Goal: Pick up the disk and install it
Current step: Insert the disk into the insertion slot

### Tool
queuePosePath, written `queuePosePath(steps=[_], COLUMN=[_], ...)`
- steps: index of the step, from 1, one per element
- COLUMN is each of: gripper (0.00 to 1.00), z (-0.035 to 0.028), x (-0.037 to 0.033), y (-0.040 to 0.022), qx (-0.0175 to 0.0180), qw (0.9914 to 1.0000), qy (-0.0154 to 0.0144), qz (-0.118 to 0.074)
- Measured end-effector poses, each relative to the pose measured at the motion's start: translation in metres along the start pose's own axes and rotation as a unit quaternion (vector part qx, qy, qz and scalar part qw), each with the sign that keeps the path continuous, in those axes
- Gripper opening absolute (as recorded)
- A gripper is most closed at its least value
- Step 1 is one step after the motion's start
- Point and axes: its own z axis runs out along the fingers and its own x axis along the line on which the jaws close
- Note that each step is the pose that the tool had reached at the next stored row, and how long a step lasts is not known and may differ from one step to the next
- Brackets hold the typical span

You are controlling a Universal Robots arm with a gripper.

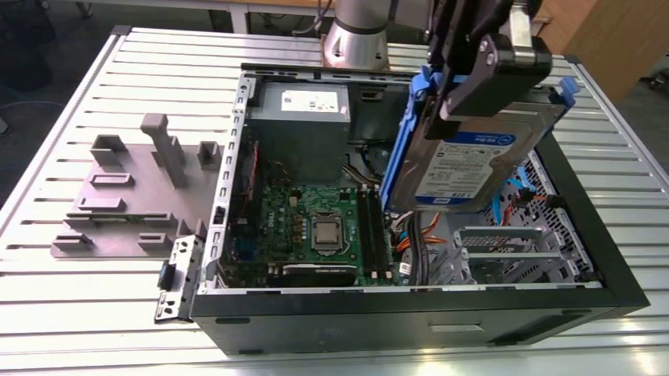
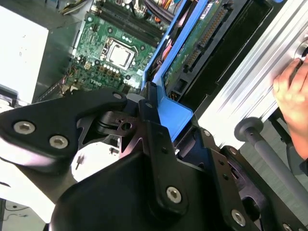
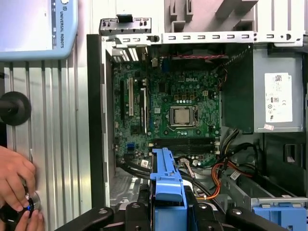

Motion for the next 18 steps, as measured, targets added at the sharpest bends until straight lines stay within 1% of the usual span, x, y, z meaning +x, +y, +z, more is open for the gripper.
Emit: queuePosePath(steps=[4,6,12,18], gripper=[0.36,0.36,0.36,0.36], z=[0.0004,0.0006,0.0010,0.0017], x=[-0.0005,-0.0006,-0.0002,0.0068], y=[-0.0103,-0.0137,-0.0179,-0.0204], qx=[-0.0002,-0.0002,-0.0002,-0.0002], qw=[1.00000,1.00000,1.00000,1.00000], qy=[0.0000,0.0000,0.0001,0.0000], qz=[0.000,0.000,0.000,0.000])
